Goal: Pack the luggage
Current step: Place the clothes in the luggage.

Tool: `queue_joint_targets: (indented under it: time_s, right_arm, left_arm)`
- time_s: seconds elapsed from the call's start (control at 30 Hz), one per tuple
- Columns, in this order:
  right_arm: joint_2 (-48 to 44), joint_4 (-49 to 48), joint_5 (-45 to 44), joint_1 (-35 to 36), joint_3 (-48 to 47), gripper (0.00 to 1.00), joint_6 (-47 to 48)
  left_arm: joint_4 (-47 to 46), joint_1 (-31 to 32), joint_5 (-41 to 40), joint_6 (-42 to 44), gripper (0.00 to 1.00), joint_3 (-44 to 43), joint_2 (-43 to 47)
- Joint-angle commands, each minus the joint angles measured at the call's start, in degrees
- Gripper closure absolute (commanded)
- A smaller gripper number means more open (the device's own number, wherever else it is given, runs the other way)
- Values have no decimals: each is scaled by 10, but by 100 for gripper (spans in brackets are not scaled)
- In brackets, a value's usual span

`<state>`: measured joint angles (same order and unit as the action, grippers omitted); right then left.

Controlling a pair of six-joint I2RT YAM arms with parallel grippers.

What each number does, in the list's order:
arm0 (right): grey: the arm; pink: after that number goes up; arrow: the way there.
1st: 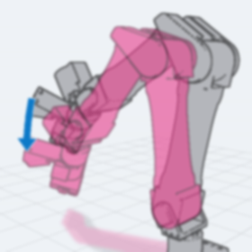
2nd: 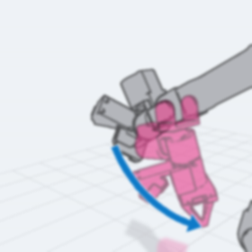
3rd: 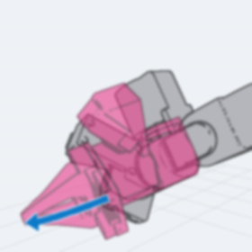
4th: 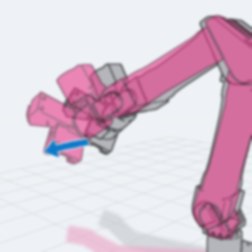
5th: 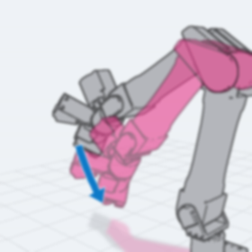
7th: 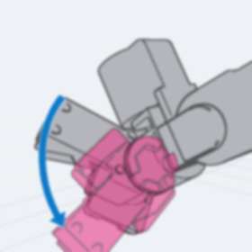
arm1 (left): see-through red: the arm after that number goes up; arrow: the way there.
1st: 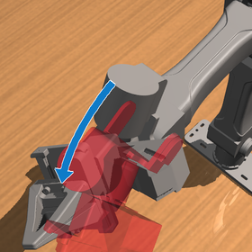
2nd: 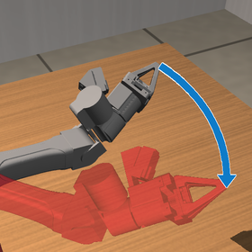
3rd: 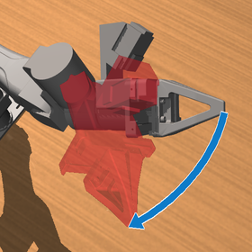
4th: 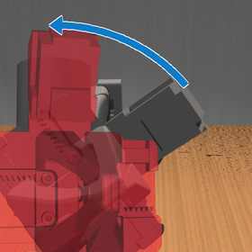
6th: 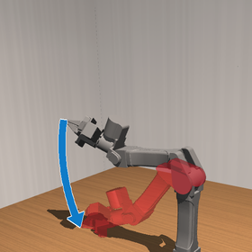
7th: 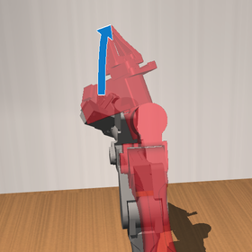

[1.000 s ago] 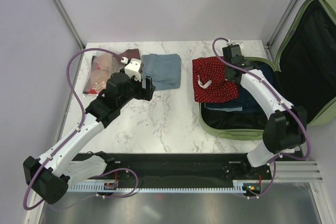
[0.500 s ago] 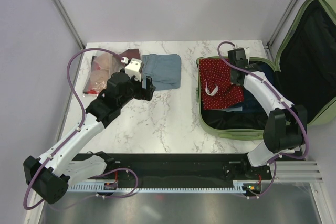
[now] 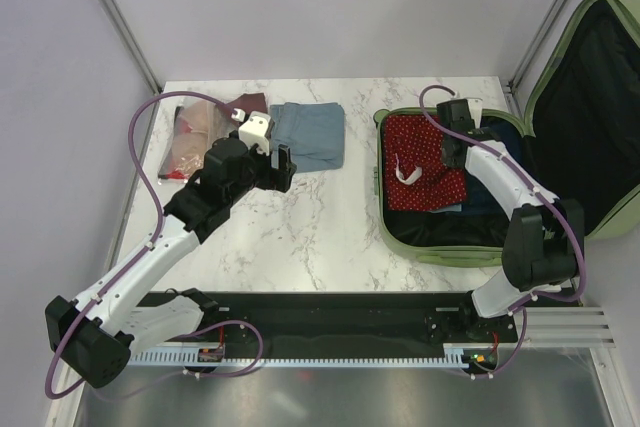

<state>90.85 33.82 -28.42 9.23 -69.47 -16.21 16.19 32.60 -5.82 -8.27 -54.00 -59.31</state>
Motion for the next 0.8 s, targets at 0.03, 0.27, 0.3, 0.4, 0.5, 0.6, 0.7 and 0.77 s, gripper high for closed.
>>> queue_joint_targets:
  time_s: [0.03, 0.27, 0.3, 0.4, 0.5, 0.6, 0.7, 0.77]
  right_arm:
    - [6, 18, -41, -5, -25, 54, -22]
    - [-8, 70, -84, -4, -102, 22, -27]
    - [-22, 71, -83, -3, -108, 22, -28]
    - [-53, 41, -23, 4, -110, 22, -13]
    - [-71, -14, 101, 5, -81, 23, -4]
    - [-45, -29, 176, 5, -66, 24, -19]
    - [-22, -69, 231, 6, -38, 26, -37]
    - [-9, -80, 246, 7, -17, 27, -48]
  left_arm:
    - [-12, 1, 3, -13, 12, -3, 0]
    - [-11, 1, 0, -12, 12, -4, 2]
    - [-12, 1, 1, -12, 12, -4, 2]
    - [-11, 1, 1, -11, 12, -4, 2]
    - [-12, 1, 3, -11, 12, -4, 0]
    - [-11, 1, 4, -10, 12, -3, -3]
    - [-11, 1, 4, -10, 12, -3, -5]
    - [-11, 1, 4, -10, 12, -3, -7]
